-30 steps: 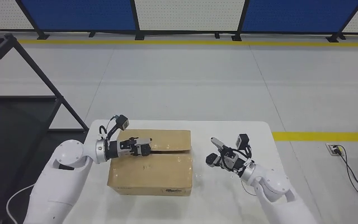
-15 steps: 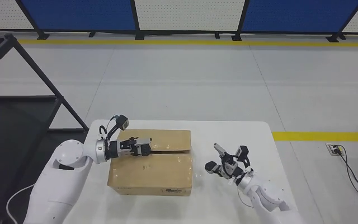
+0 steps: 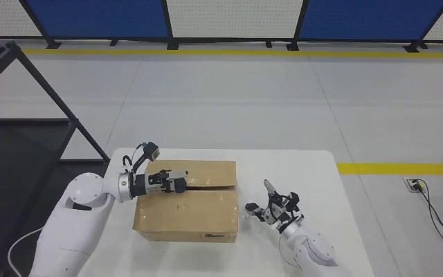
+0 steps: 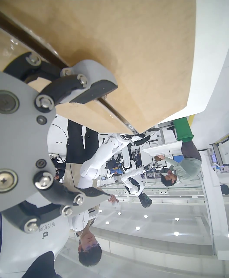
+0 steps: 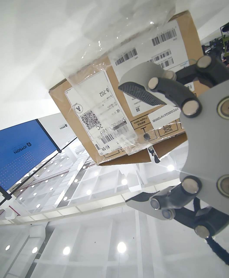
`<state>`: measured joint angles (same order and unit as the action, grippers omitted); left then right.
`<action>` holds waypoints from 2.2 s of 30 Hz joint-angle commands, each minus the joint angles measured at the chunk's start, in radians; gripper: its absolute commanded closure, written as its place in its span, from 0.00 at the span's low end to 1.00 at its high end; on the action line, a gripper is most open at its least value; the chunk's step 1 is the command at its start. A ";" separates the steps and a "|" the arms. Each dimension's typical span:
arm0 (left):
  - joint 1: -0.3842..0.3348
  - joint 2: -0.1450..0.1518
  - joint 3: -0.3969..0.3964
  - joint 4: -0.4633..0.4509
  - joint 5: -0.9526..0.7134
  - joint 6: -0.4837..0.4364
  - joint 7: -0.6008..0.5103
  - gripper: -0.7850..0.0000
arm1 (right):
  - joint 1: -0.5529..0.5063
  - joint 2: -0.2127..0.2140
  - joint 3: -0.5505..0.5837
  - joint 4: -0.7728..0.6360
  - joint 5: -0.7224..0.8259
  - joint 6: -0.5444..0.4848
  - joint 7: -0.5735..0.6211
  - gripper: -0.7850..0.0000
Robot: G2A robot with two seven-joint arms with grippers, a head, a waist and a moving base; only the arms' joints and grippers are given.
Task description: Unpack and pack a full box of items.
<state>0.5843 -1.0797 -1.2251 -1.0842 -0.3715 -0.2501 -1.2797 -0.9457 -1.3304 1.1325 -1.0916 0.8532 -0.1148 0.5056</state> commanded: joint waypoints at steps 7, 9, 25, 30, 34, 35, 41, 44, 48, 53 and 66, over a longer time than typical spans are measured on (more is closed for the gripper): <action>0.000 0.000 0.000 0.000 0.000 0.000 0.000 0.00 | -0.001 -0.003 -0.002 -0.013 0.023 0.034 -0.012 0.00; 0.000 0.000 0.000 0.000 0.000 0.000 0.000 0.00 | 0.012 -0.009 -0.006 -0.016 0.042 0.069 -0.058 0.04; 0.000 0.000 0.000 0.000 0.000 0.000 0.000 0.00 | 0.090 -0.054 -0.047 0.079 0.136 0.171 -0.169 0.64; 0.000 0.000 0.000 0.000 0.000 0.000 0.000 0.00 | 0.120 -0.068 -0.067 0.122 0.142 0.205 -0.163 0.61; 0.000 0.000 0.000 0.000 0.000 0.000 0.000 0.00 | 0.121 -0.074 -0.069 0.136 0.140 0.198 -0.149 0.60; 0.000 0.000 0.000 0.000 0.000 0.000 0.000 0.00 | 0.120 -0.074 -0.068 0.139 0.138 0.199 -0.148 0.60; 0.000 0.000 0.000 0.000 0.000 0.000 0.000 0.00 | 0.102 -0.075 -0.049 0.132 0.129 0.184 -0.137 0.60; 0.000 0.000 0.000 0.000 0.000 0.000 0.000 0.00 | 0.077 -0.070 -0.025 0.108 0.122 0.163 -0.135 0.59; 0.000 0.000 0.000 0.000 0.000 0.000 0.000 0.00 | 0.045 -0.062 0.005 0.071 0.113 0.156 -0.132 0.56; 0.000 0.000 0.000 0.000 0.000 0.000 0.000 0.00 | 0.006 -0.054 0.038 0.019 0.099 0.144 -0.127 0.55; 0.000 0.000 0.000 0.000 0.000 0.000 0.000 0.00 | -0.063 -0.036 0.044 -0.141 -0.176 0.112 -0.184 0.34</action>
<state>0.5843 -1.0797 -1.2251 -1.0842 -0.3715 -0.2501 -1.2797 -1.0084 -1.3666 1.1806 -1.2239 0.6966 -0.0222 0.3354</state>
